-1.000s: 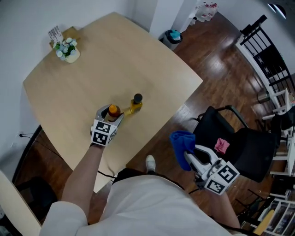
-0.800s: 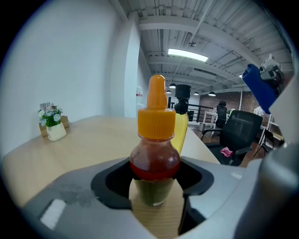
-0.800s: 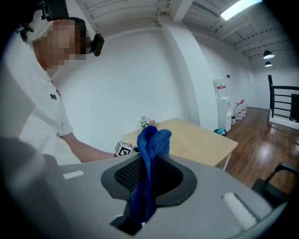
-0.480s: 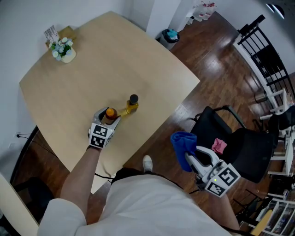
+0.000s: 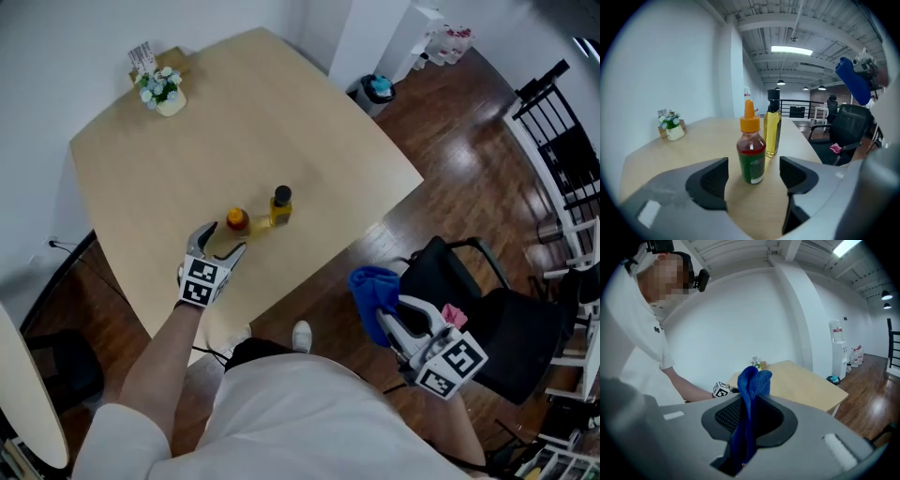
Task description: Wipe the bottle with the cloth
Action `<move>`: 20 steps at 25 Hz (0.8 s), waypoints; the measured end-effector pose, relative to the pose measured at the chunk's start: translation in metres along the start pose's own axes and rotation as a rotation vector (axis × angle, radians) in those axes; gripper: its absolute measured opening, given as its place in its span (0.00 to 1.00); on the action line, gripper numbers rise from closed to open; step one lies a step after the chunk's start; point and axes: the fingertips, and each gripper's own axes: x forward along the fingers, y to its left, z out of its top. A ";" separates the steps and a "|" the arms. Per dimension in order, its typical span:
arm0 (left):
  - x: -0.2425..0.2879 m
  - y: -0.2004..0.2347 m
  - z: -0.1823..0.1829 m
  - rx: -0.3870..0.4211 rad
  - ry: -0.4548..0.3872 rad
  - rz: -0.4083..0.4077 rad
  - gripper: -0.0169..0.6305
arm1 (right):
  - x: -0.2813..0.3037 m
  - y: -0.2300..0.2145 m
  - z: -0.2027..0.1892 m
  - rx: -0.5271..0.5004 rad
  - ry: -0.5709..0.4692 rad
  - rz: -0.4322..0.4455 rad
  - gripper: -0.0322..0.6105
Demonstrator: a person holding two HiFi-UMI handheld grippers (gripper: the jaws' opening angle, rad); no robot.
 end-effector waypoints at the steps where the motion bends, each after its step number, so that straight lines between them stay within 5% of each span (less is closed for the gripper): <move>1: -0.014 0.000 -0.004 -0.013 0.006 0.028 0.58 | -0.001 0.000 -0.001 -0.013 -0.001 0.023 0.17; 11: -0.182 -0.086 -0.031 -0.163 0.035 0.251 0.54 | -0.001 0.002 -0.025 -0.057 -0.038 0.284 0.17; 20: -0.314 -0.153 -0.069 -0.247 0.026 0.256 0.50 | 0.017 0.066 -0.057 -0.090 -0.013 0.386 0.17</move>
